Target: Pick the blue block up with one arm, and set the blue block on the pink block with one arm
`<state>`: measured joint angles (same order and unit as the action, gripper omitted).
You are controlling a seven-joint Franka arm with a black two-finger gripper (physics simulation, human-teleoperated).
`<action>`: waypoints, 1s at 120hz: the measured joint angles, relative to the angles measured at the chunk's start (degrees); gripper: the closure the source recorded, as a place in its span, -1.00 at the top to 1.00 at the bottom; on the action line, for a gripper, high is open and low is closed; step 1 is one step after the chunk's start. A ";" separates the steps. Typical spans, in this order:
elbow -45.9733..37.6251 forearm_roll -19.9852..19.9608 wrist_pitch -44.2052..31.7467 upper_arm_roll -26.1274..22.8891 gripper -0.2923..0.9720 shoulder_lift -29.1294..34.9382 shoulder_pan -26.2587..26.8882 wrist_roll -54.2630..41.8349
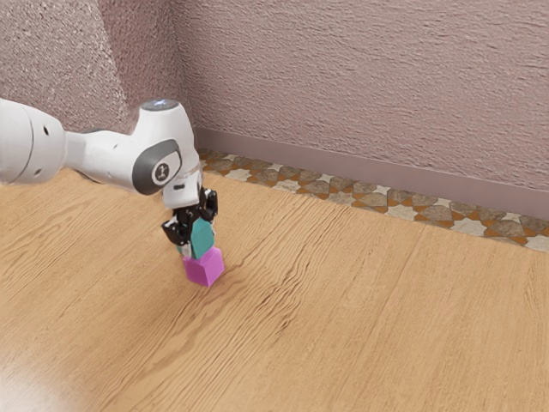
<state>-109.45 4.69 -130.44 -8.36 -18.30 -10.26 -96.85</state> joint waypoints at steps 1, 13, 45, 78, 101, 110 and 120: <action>0.11 0.08 0.03 0.00 0.07 -0.19 -0.02 -0.03; 0.42 0.66 0.36 -0.05 0.07 -1.05 -0.03 -0.34; 0.32 1.11 0.95 -0.34 0.17 -1.00 0.14 -0.97; -0.33 0.73 3.59 -1.06 0.43 7.26 0.29 -1.38; 8.92 -1.31 22.41 -1.40 0.49 22.57 1.10 2.83; 13.21 -1.59 30.14 -0.96 0.51 23.18 1.50 6.89; 14.74 -1.53 35.97 -0.86 0.52 23.00 0.90 11.58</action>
<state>-94.70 3.16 -94.47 -9.22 4.71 -9.36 -85.27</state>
